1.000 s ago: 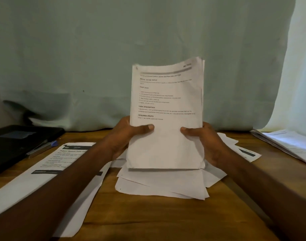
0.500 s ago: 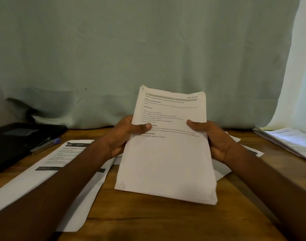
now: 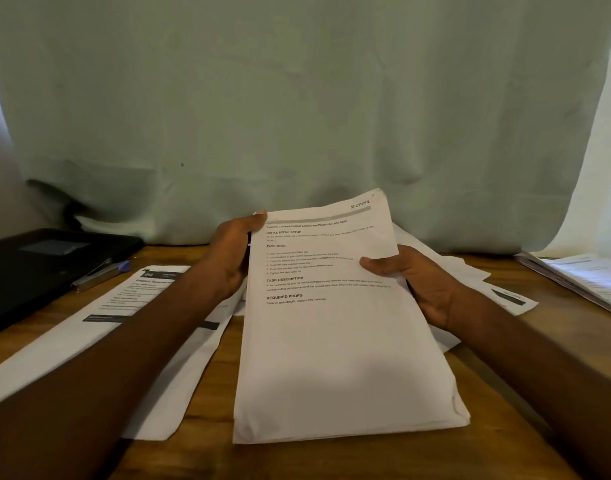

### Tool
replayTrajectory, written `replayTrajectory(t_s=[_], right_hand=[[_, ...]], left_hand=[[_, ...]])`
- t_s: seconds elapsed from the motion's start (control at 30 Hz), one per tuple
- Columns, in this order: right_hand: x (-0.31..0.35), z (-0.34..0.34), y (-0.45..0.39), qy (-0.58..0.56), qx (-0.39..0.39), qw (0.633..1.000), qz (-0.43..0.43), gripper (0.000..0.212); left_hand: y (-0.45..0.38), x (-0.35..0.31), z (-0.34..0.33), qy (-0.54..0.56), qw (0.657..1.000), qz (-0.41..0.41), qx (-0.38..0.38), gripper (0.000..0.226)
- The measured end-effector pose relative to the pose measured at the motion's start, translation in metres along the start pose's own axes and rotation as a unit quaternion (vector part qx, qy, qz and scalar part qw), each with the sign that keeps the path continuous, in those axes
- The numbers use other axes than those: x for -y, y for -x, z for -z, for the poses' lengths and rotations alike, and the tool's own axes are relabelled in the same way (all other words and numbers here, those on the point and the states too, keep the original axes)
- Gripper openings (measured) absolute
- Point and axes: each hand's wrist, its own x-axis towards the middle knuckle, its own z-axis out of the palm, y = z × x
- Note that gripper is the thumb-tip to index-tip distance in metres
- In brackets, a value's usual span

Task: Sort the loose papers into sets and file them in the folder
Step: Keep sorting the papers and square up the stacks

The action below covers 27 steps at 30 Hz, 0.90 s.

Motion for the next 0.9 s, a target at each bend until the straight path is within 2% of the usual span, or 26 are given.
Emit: replayTrajectory(t_s=[0.23, 0.33, 0.4, 0.63, 0.77, 0.9], right_hand=[[-0.001, 0.005, -0.002, -0.006, -0.015, 1.000, 0.001, 0.042], [-0.002, 0.006, -0.005, -0.010, -0.016, 1.000, 0.007, 0.044], [-0.002, 0.006, -0.005, -0.003, -0.019, 1.000, 0.009, 0.045], [-0.005, 0.005, -0.009, 0.016, -0.028, 0.999, 0.020, 0.047], [-0.006, 0.004, -0.010, 0.025, -0.027, 0.999, 0.027, 0.052], [-0.007, 0.002, -0.011, 0.032, -0.032, 0.998, 0.045, 0.050]], left_hand=[[0.002, -0.002, -0.001, 0.029, 0.999, -0.021, -0.015, 0.048], [0.002, -0.002, -0.003, 0.035, 0.998, -0.036, -0.042, 0.031], [0.002, -0.002, -0.003, 0.024, 0.996, -0.051, -0.062, 0.028], [0.006, -0.004, -0.004, 0.013, 0.995, -0.043, -0.093, 0.047], [0.006, -0.005, -0.005, 0.004, 0.993, -0.057, -0.101, 0.040], [0.005, -0.003, -0.005, -0.004, 0.991, -0.081, -0.111, 0.022]])
